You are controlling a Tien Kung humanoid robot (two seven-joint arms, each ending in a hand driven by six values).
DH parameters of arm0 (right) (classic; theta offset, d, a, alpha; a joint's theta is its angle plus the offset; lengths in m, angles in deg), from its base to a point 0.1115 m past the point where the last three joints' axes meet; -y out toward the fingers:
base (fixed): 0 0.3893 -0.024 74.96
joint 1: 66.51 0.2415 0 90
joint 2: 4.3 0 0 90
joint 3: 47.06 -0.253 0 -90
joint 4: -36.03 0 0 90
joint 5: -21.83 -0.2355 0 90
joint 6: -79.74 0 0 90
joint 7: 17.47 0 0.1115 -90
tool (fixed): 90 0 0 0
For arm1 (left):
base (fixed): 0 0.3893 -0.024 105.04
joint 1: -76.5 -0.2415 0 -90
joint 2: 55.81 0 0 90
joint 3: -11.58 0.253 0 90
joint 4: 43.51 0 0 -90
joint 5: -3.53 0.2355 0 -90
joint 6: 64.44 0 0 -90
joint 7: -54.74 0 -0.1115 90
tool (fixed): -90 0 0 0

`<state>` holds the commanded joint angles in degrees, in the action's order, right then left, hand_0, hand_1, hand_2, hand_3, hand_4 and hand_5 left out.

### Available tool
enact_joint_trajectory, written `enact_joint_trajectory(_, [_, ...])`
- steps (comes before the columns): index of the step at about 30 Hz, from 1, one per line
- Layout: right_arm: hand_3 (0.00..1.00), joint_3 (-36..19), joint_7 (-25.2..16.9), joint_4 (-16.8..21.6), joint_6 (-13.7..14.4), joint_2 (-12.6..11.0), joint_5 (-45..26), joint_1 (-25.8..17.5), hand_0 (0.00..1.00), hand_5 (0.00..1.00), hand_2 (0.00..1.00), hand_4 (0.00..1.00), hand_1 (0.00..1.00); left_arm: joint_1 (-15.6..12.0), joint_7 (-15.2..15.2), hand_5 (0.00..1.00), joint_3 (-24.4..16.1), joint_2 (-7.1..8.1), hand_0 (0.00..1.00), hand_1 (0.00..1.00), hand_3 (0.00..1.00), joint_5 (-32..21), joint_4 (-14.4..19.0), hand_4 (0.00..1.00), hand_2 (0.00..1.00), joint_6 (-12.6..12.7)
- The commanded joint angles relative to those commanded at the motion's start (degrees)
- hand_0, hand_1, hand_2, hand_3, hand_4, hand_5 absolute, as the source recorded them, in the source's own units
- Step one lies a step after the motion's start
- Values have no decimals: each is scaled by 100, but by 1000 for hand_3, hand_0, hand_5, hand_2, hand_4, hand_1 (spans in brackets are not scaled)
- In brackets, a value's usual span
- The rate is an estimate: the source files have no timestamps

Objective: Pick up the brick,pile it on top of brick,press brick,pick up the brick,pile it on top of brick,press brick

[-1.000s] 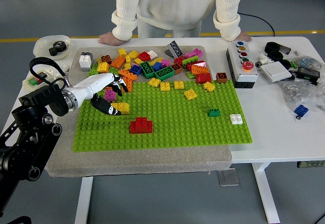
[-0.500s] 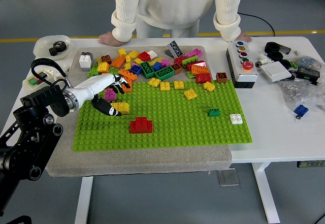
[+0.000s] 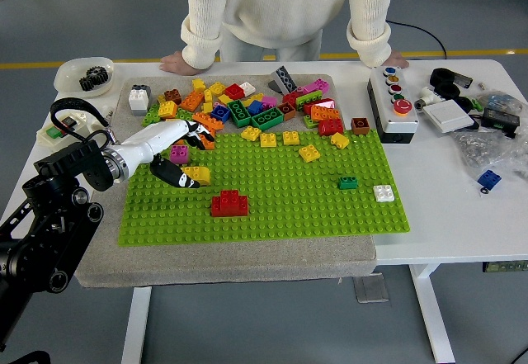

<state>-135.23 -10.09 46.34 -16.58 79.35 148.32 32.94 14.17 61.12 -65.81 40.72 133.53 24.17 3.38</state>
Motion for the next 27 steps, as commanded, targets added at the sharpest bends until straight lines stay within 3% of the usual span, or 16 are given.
enact_joint_trajectory(2, [592,6,-1,0,-2,1,0,-1,741,313,718,797,649,2,45,44,25,3,777,711,671,0,-34,998,658,76])
enact_joint_trajectory(6, [592,11,-4,0,-4,2,7,-2,741,313,718,797,649,10,105,44,87,6,777,711,671,0,-115,998,658,190])
enact_joint_trajectory(27, [589,22,3,0,-15,-22,24,3,741,313,719,797,651,253,-542,46,365,-1,747,677,664,0,50,998,608,-318])
